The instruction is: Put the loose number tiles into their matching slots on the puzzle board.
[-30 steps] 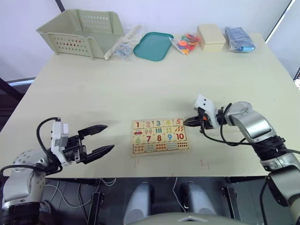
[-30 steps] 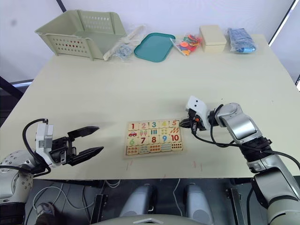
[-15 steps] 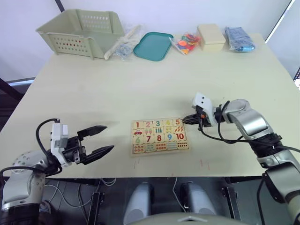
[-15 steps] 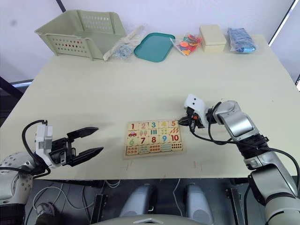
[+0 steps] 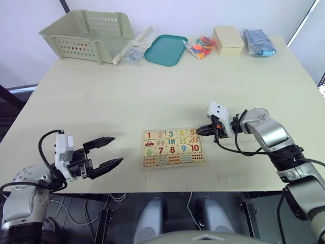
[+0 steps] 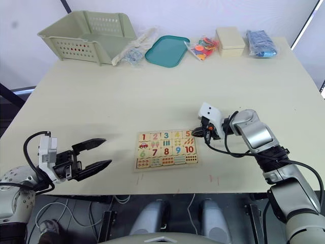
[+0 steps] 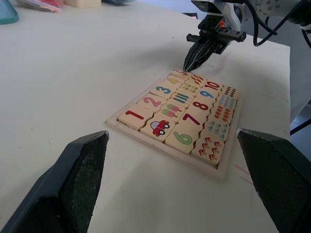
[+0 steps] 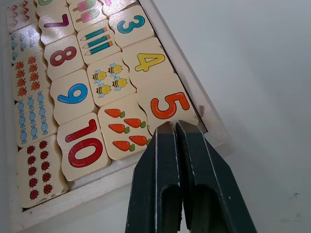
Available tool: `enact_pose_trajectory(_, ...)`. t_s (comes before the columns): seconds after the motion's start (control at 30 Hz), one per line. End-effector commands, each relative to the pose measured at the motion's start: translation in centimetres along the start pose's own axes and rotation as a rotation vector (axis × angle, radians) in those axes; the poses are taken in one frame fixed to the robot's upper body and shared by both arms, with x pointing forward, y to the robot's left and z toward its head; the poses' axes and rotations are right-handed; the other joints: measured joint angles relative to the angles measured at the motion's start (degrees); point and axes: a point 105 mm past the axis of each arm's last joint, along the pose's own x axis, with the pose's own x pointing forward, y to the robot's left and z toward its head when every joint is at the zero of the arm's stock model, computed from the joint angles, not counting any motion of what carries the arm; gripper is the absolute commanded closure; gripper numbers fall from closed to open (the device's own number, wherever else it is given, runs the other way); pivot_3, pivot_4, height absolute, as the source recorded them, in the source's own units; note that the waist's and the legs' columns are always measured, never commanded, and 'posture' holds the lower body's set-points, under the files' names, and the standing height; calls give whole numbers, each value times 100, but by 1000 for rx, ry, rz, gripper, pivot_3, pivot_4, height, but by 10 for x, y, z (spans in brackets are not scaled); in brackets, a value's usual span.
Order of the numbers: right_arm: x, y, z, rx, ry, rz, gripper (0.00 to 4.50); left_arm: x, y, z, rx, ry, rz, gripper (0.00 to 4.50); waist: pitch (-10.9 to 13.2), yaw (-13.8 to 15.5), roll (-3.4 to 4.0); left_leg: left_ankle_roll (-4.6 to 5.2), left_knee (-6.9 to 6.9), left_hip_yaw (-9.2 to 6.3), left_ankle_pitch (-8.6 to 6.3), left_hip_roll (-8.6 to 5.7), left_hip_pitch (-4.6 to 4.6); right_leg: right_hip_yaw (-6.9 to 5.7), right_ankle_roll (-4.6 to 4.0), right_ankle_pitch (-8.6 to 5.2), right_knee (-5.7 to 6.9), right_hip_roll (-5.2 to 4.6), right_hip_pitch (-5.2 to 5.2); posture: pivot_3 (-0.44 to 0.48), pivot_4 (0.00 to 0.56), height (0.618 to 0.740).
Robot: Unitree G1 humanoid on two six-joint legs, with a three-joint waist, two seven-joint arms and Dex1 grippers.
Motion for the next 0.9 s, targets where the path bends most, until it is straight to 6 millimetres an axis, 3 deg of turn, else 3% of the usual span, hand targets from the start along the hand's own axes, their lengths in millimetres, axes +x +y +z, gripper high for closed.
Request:
enact_pose_trajectory(0.03,-14,0,23,-57,-87,-10,4431,-3,2,5,22,-19,22,0,0,0,1,0,0,0,0,0,0,0,0,0,0,0,0,0,150,740)
enact_pose_trajectory(0.43,-73,32,17,-94,-378,-64,4431,-1,4,-8,-25,-21,113,0,0,5,1,0,-2,-1,0,2,-4,-2,0,0,-2,-4,0,0,150,740)
enact_pose_trajectory(0.57,-102,47,-9,-5,-438,-107,4431,-10,5,-16,-47,-14,190,0,0,20,0,1,-3,2,0,2,-3,0,1,0,-4,-5,2,0,150,740)
enact_pose_trajectory(0.63,-118,54,-28,30,-434,-165,3907,-16,6,-21,-48,-11,249,0,0,54,0,1,-1,1,-1,1,-2,-1,2,1,-4,-7,4,0,150,740)
enact_pose_trajectory(0.73,-134,68,-41,60,-444,-220,2731,-25,6,-30,-79,29,318,0,-1,46,0,1,-2,0,-1,1,2,-2,2,0,-6,-7,10,0,150,740)
enact_pose_trajectory(0.9,-148,82,-54,87,-441,-291,455,-34,6,-32,-78,55,383,0,-1,14,0,1,-3,1,-1,7,15,-1,1,-2,-6,1,17,0,150,740)
